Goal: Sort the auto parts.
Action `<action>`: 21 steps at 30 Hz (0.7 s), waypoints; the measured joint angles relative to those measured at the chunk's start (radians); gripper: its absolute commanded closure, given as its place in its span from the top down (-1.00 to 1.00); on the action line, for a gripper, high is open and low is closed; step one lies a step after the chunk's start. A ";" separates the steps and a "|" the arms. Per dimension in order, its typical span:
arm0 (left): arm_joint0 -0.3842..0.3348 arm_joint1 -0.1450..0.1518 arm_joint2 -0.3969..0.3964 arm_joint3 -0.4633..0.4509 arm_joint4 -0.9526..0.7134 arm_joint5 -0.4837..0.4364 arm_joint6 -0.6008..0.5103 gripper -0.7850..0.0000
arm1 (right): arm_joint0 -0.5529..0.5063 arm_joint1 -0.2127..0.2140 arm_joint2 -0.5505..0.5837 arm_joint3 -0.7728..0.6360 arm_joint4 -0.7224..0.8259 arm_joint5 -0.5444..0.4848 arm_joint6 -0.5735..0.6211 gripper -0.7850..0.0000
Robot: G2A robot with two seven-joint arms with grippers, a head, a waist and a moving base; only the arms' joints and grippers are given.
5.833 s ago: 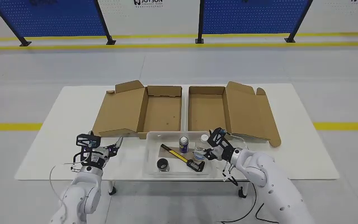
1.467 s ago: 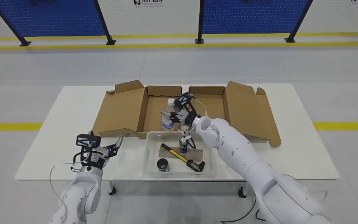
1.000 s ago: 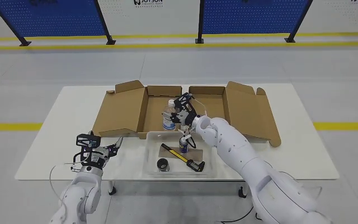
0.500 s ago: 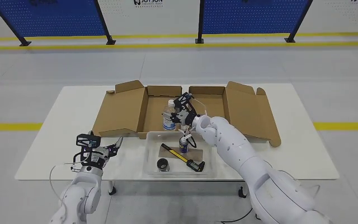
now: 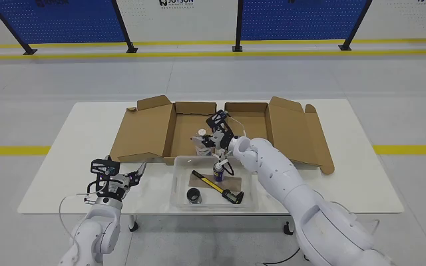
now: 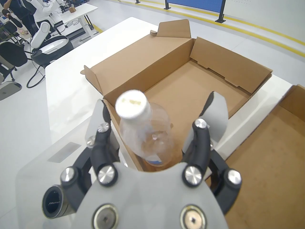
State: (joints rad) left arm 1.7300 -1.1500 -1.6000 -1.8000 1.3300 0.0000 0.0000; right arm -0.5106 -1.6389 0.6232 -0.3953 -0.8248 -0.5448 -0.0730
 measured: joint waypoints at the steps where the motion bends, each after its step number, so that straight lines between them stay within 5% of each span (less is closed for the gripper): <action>1: 0.000 0.000 0.000 0.000 0.000 0.000 0.000 1.00 | 0.000 -0.001 0.001 0.001 -0.001 0.000 0.000 0.89; 21: 0.000 0.000 0.000 0.000 0.000 0.000 0.000 1.00 | -0.037 0.045 0.076 -0.148 -0.080 -0.052 -0.160 1.00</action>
State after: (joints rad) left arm 1.7300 -1.1500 -1.6000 -1.8000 1.3300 0.0000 0.0000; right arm -0.5472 -1.5937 0.6993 -0.5438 -0.9051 -0.5965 -0.2326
